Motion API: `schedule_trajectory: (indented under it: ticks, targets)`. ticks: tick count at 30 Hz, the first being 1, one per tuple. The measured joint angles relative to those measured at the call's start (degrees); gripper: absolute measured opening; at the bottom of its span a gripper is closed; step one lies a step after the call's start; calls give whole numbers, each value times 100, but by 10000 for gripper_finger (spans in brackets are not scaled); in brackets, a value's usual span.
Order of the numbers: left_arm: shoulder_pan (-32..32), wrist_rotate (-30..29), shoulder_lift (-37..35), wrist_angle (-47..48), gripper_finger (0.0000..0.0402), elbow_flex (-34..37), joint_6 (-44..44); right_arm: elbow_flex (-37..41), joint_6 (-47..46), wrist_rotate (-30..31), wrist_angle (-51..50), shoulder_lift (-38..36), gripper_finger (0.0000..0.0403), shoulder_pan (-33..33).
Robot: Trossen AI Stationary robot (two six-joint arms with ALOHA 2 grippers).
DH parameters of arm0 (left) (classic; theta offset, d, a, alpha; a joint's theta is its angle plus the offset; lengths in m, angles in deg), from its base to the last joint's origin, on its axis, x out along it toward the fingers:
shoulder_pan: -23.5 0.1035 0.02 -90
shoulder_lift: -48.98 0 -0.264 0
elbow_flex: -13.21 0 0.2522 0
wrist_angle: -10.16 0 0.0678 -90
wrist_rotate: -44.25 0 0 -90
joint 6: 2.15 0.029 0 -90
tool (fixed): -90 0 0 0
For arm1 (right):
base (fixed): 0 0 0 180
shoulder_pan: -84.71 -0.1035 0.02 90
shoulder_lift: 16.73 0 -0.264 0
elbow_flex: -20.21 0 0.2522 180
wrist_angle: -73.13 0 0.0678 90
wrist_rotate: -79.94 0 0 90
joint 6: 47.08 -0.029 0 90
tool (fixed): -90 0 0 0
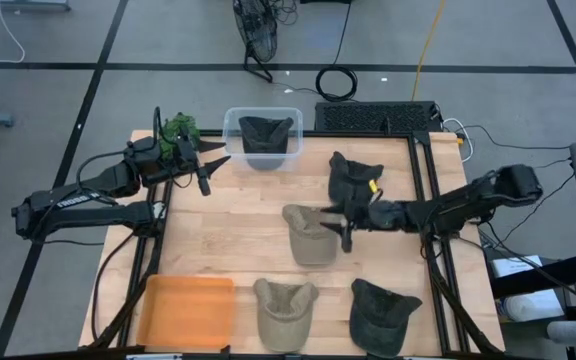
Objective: Pick & Place hat
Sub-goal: Put the top brown cap into the orange bin
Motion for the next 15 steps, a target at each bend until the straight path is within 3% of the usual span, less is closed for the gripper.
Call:
schedule_trajectory:
  ticks: [4,9,15]
  targets:
    - [0,0,-1,10,175,0,-4,-492,-83,-3,-337,770,163,-251]
    - [-1,0,0,144,175,0,1,-1215,-330,-25,-1672,1472,169,-275]
    - [0,0,1,177,175,0,42,-1424,-450,-27,-1831,1587,173,-156]
